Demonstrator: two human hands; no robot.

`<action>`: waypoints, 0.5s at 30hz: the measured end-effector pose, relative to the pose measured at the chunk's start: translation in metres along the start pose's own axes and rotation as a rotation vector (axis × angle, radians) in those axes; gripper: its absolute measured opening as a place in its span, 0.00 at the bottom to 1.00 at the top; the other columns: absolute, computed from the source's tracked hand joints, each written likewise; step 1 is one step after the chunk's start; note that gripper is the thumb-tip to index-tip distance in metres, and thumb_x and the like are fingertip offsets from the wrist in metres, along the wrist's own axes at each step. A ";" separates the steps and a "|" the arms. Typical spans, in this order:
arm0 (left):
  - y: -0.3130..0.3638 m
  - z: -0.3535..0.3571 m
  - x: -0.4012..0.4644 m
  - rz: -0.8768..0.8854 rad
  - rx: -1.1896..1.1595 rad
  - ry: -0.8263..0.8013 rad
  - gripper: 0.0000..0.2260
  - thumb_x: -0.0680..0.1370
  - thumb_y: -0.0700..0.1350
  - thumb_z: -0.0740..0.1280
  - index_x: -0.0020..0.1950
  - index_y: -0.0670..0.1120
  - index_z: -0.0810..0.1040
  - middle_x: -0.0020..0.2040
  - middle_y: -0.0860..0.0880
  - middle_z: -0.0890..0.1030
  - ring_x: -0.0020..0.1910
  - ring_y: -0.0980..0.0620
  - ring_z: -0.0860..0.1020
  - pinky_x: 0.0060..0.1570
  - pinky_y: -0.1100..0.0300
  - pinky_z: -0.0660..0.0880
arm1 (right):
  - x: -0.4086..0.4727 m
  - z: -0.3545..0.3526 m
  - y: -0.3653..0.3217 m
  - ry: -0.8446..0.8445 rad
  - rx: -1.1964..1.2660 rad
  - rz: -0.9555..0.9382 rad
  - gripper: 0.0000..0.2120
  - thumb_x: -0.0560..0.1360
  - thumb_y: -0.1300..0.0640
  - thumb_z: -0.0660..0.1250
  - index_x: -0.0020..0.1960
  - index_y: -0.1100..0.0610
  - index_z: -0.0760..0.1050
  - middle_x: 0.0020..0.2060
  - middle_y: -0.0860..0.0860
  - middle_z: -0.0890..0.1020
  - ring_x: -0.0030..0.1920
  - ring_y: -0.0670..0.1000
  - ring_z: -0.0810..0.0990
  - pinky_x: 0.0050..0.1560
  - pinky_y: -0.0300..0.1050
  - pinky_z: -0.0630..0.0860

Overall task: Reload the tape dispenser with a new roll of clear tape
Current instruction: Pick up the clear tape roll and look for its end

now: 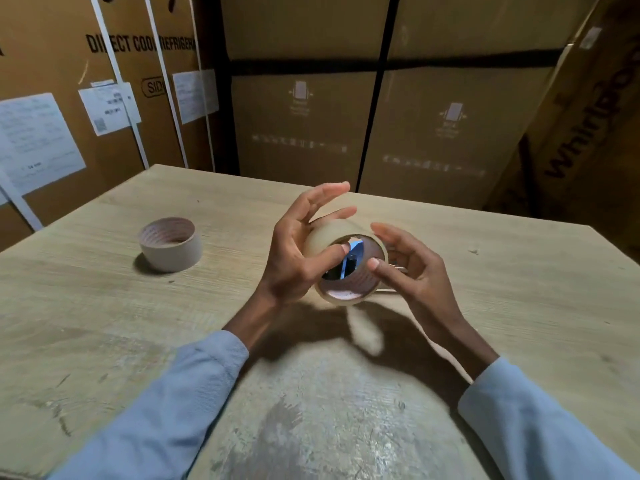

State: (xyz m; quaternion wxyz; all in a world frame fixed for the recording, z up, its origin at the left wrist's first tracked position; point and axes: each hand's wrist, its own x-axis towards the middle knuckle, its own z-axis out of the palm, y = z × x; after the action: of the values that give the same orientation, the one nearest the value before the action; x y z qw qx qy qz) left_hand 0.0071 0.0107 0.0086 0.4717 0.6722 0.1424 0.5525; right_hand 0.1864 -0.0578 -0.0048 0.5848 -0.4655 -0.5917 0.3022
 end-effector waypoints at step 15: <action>-0.003 -0.003 0.003 -0.067 0.132 0.067 0.22 0.65 0.44 0.80 0.57 0.51 0.80 0.55 0.53 0.83 0.56 0.54 0.81 0.46 0.60 0.80 | 0.006 -0.012 -0.012 0.058 0.083 -0.125 0.30 0.66 0.58 0.79 0.67 0.51 0.76 0.60 0.49 0.81 0.61 0.50 0.78 0.55 0.46 0.79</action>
State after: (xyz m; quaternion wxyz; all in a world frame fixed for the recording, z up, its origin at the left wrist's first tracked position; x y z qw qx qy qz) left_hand 0.0063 0.0160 0.0084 0.4395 0.6780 0.2167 0.5479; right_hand 0.1964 -0.0597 0.0099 0.6383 -0.4115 -0.5892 0.2758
